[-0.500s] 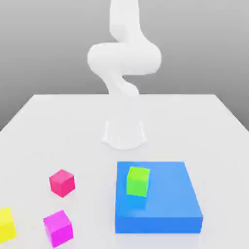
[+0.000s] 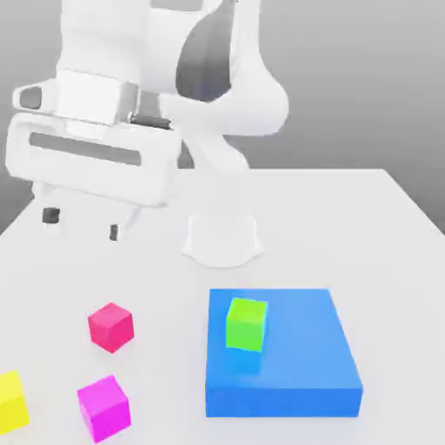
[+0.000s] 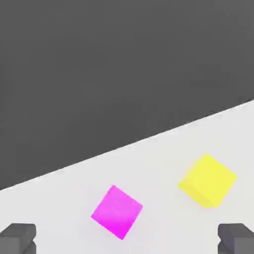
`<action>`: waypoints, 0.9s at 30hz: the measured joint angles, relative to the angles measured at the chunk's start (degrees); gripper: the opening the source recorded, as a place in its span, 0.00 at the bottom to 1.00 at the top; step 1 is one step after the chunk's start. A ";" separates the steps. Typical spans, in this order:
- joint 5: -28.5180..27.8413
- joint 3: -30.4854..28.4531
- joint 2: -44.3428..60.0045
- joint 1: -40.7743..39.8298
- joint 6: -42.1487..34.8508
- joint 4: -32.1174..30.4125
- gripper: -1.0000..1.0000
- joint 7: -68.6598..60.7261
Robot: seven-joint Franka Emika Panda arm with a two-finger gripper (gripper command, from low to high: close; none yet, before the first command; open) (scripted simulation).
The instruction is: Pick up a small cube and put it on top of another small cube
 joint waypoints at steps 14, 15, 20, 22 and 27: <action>18.70 1.38 25.23 -8.25 20.01 -8.46 0.50 -12.86; 19.46 2.90 27.21 -9.61 21.63 -8.15 0.50 -13.52; 19.70 4.19 28.91 -10.87 23.05 -7.90 0.00 -13.81; 19.78 4.84 29.75 -11.52 23.76 -7.78 0.00 -13.92; 15.51 1.14 22.53 -8.81 17.91 -8.99 0.00 -10.50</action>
